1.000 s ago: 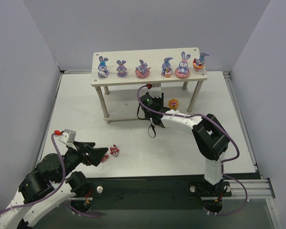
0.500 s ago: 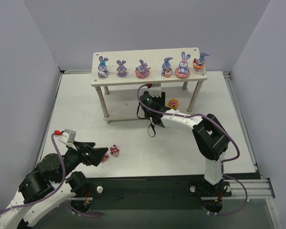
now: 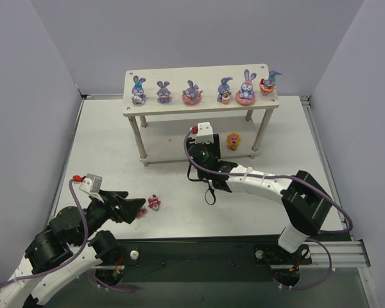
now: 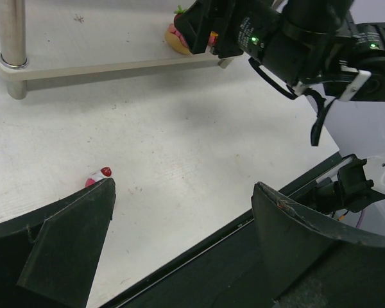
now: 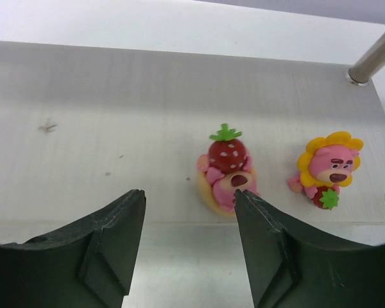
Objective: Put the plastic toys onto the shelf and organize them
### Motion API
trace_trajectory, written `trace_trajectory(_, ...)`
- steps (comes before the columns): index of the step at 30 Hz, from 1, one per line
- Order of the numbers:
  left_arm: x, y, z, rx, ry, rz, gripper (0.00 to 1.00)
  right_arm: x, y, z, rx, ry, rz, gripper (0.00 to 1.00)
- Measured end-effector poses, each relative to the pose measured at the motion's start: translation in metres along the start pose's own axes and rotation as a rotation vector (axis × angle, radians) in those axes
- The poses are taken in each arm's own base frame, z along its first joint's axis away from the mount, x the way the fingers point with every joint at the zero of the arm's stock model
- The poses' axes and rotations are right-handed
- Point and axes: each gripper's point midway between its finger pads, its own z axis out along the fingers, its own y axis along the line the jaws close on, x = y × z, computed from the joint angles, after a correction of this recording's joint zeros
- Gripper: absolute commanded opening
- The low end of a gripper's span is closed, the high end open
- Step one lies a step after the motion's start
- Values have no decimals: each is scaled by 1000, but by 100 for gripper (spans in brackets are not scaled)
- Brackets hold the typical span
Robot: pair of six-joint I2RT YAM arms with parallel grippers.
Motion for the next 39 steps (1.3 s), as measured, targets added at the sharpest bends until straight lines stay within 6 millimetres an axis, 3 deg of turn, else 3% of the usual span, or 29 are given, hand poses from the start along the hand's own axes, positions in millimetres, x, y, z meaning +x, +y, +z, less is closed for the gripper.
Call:
trace_trajectory(3,0,0,0,-1,0,0,97,-5,14,-23,-98,-15,-2,59)
trace_trajectory(6,0,0,0,-1,-2,-1,97,3,36,-48,-257,2,-10,61)
trace_trajectory(10,-2,1,-2,2,-15,-5,97,22,75,-80,-481,48,-47,66)
trace_trajectory(15,-6,0,-6,11,-35,-11,97,55,126,-134,-750,87,-118,71)
trace_trajectory(18,-7,0,-7,16,-43,-14,97,70,152,-157,-842,92,-139,82)
trace_trajectory(21,-7,0,-7,16,-45,-15,97,85,171,-172,-883,89,-144,84)
trace_trajectory(25,-7,0,-7,16,-46,-15,97,102,185,-179,-873,90,-136,83)
trace_trajectory(29,-7,0,-7,17,-46,-16,97,115,190,-172,-808,92,-135,78)
trace_trajectory(39,-7,0,-7,17,-45,-15,97,119,193,-149,-692,43,-115,74)
